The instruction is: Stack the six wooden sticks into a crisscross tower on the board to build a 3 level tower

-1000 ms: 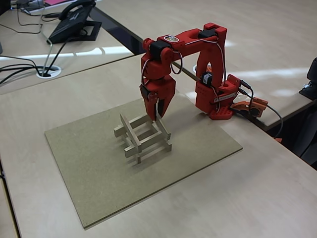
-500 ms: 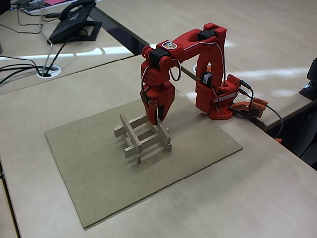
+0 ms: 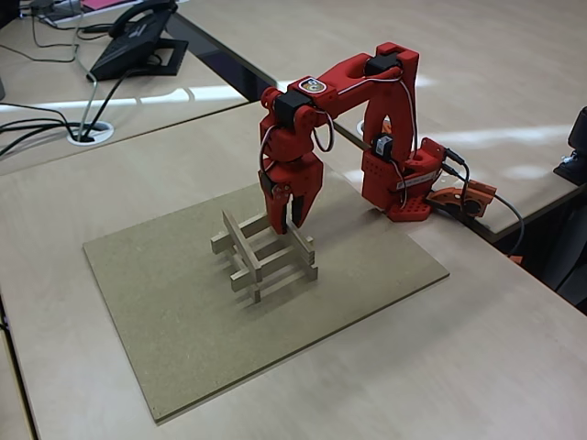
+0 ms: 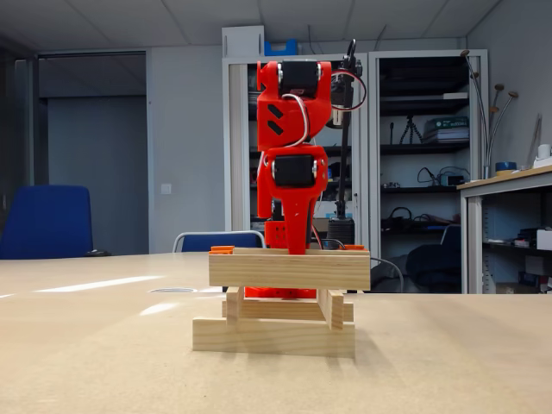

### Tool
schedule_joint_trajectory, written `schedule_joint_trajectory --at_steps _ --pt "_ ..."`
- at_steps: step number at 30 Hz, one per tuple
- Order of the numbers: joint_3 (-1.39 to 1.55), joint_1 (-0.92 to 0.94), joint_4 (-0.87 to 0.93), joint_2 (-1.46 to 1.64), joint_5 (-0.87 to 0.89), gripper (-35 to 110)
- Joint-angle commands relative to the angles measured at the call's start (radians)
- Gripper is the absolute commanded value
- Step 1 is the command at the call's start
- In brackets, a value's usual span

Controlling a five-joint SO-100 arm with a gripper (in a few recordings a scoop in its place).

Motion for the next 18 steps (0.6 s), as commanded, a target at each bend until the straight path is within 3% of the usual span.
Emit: schedule_joint_trajectory --at_steps 1,18 --pt "0.005 0.005 0.015 0.015 0.031 12" --pt "-0.032 -0.009 0.1 0.048 0.094 23"
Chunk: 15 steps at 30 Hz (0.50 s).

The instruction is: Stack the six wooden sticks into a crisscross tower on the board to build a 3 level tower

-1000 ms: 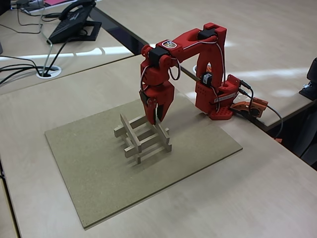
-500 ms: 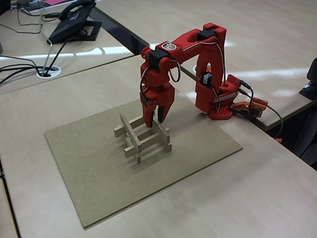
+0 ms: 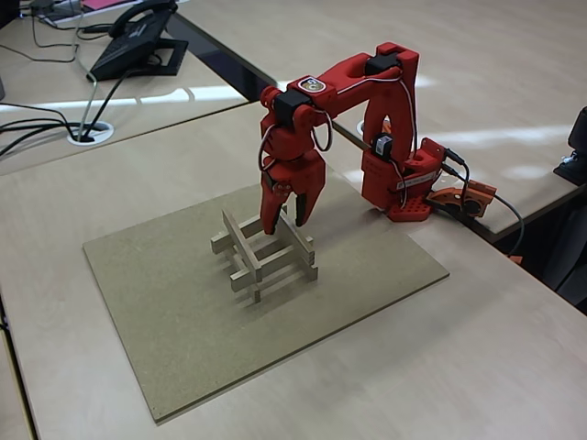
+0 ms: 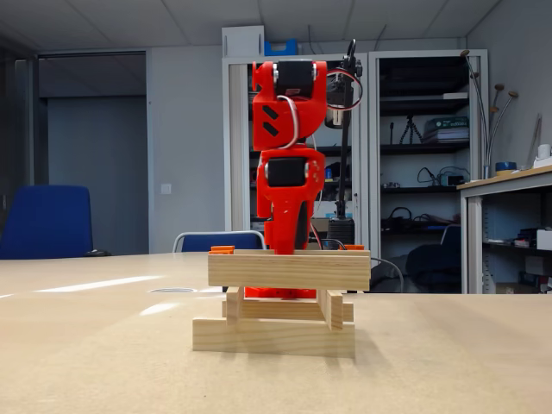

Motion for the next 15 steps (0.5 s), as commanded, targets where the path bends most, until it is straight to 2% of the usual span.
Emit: schedule_joint_trajectory --at_steps 1,11,15 --pt "-0.043 -0.018 0.041 0.052 0.028 24" --pt "-0.137 -0.08 0.08 0.186 0.104 22" --pt "-0.046 -0.123 -0.005 0.342 0.173 16"
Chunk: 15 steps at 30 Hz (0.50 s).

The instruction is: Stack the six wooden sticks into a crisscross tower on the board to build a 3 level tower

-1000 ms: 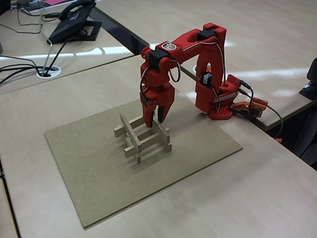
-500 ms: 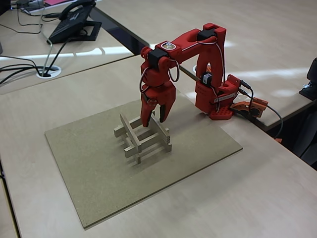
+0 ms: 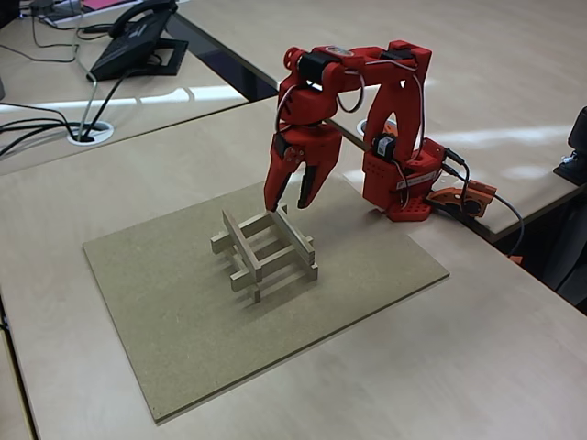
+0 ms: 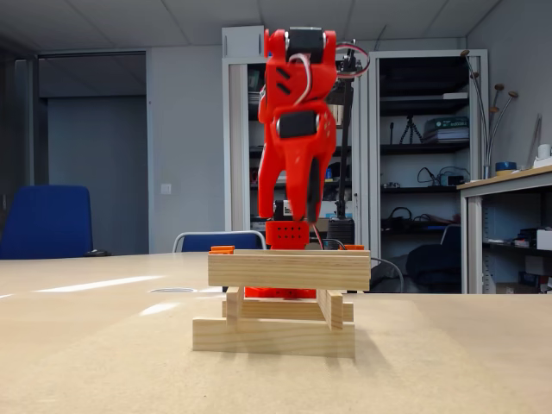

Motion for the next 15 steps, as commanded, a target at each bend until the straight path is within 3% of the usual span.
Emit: schedule_joint_trajectory --at_steps 1,6,15 --pt "0.089 -0.043 -0.092 0.183 0.071 15" --pt "0.443 -0.094 -0.408 0.483 0.132 1" --pt "0.992 -0.049 -0.831 0.913 0.092 0"
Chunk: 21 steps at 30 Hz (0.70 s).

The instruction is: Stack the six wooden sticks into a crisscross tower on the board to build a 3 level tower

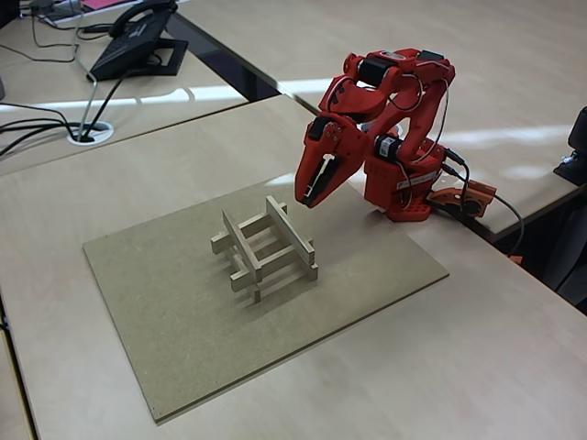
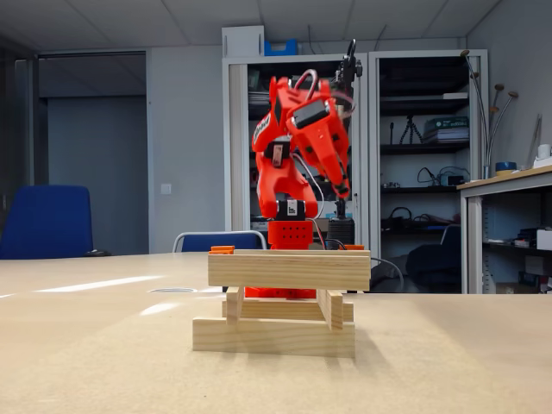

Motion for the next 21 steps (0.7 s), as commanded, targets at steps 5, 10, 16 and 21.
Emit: schedule_joint_trajectory --at_steps 5,10,16,21 --pt "0.284 0.069 -0.259 0.287 -0.098 0" --pt "0.399 0.106 -0.337 0.434 -0.17 0" --pt "0.552 0.123 -0.379 0.704 -0.222 0" --pt "0.594 0.138 -0.39 0.75 -0.239 0"
